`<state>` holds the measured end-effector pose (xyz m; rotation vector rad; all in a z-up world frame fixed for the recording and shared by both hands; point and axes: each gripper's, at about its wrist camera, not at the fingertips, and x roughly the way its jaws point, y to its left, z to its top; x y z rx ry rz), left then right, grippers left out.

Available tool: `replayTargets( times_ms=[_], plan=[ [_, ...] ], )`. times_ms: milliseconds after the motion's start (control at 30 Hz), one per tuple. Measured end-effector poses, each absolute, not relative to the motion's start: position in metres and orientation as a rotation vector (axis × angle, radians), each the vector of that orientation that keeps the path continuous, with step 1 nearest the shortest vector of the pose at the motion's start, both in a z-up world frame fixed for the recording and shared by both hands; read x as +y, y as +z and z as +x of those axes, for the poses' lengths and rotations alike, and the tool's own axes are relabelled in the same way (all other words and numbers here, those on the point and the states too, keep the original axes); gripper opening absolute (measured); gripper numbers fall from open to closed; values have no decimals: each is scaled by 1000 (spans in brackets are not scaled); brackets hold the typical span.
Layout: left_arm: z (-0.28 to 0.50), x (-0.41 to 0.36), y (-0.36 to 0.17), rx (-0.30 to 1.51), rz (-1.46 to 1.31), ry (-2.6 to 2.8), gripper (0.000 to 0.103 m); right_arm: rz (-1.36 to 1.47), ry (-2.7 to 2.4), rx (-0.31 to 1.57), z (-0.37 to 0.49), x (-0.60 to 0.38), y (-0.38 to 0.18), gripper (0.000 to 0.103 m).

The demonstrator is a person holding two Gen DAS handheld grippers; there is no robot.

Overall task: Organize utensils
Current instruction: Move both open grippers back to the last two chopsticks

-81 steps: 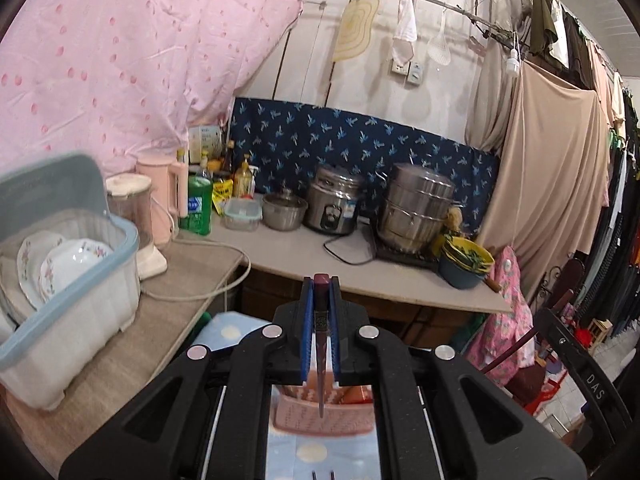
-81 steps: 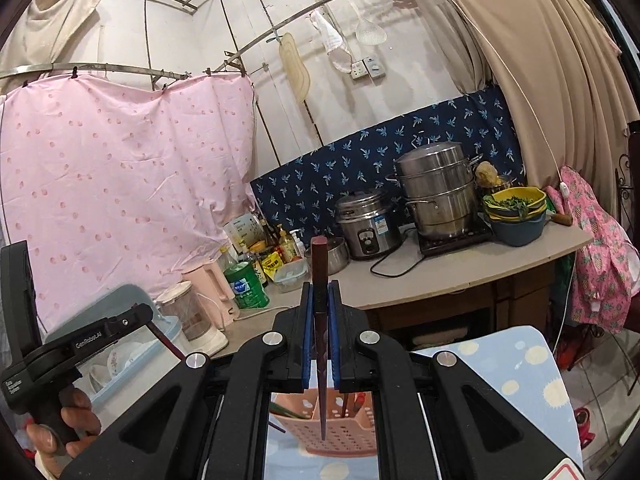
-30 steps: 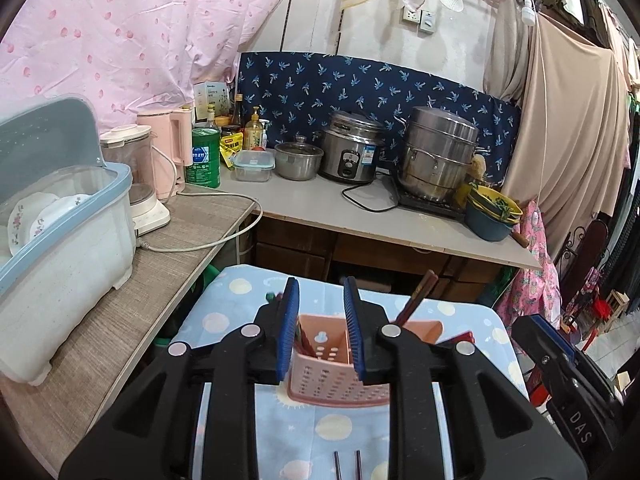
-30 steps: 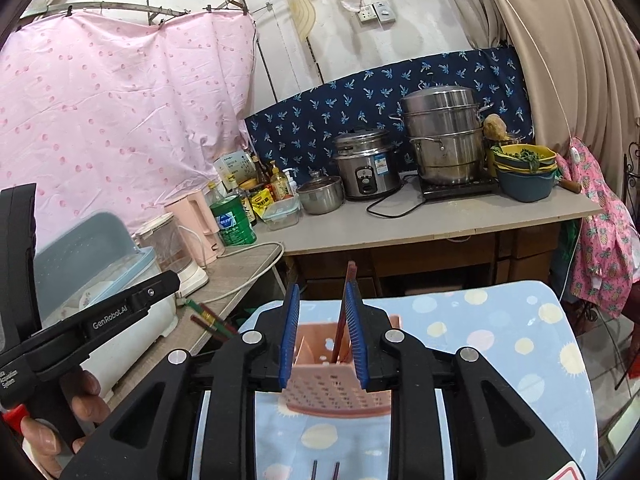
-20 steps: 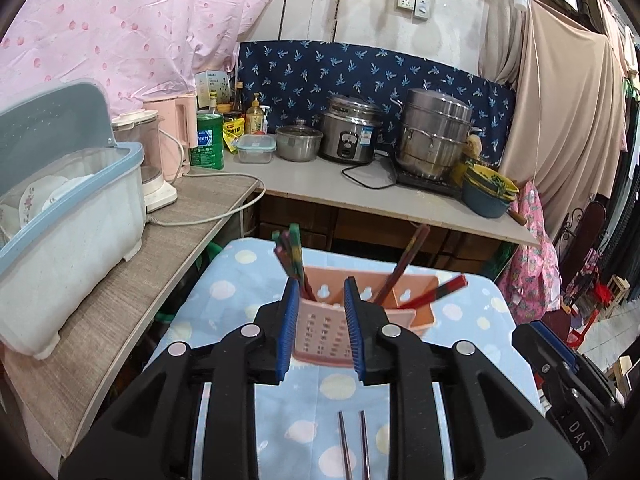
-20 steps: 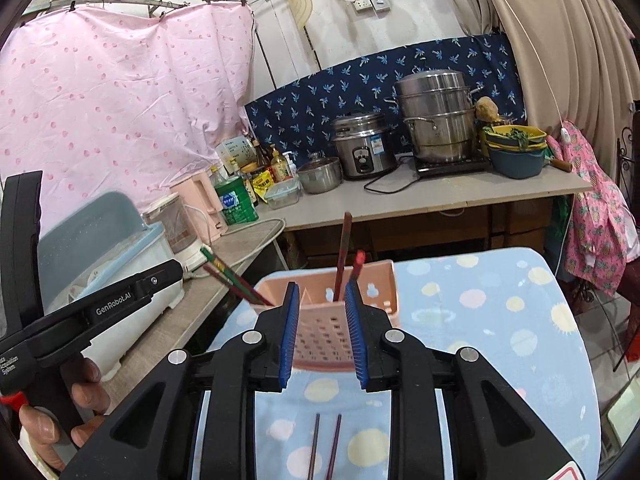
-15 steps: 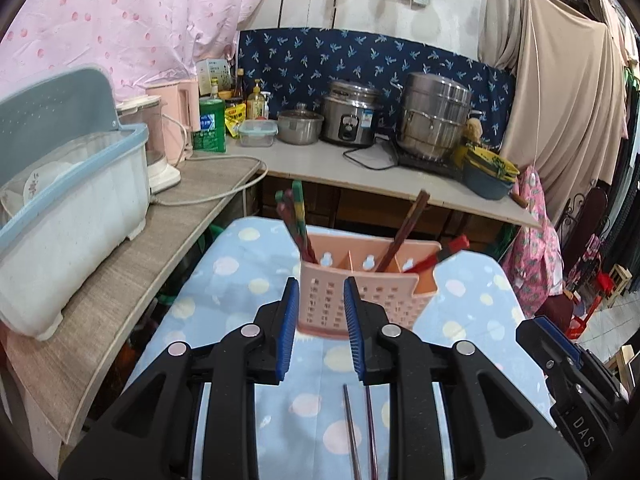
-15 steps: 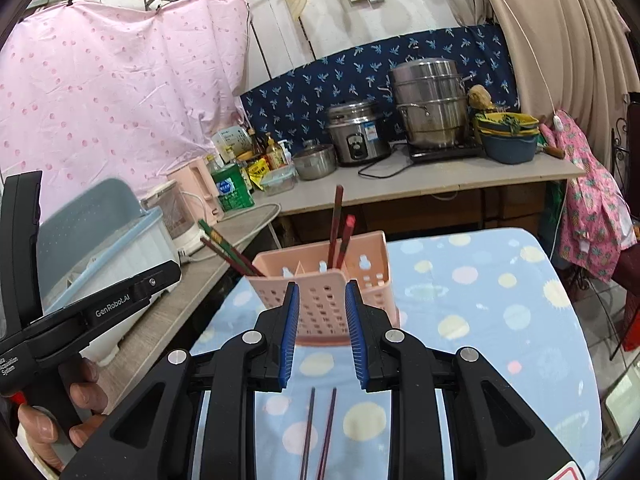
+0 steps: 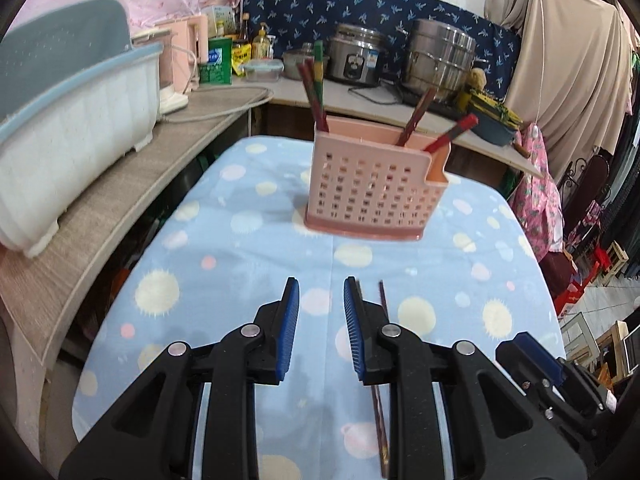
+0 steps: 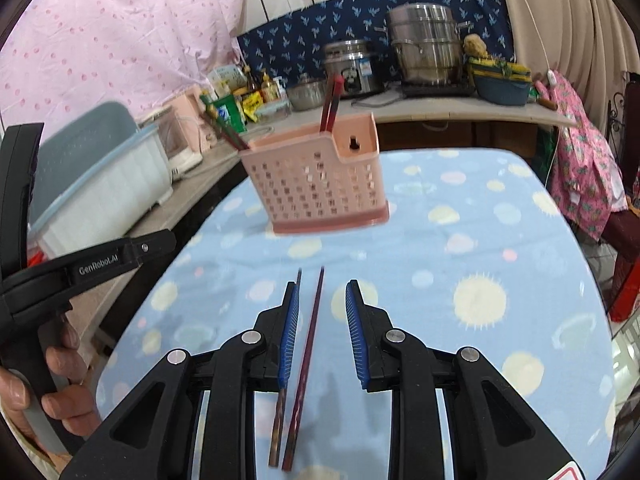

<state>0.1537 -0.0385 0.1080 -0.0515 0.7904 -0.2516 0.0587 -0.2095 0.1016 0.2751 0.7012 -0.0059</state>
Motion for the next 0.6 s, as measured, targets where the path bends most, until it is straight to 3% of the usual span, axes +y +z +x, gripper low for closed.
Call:
replayTargets(
  times_ms=[600],
  plan=[
    [105, -25, 32, 982, -30, -259, 22, 245, 55, 901, 16, -165, 26, 24]
  ],
)
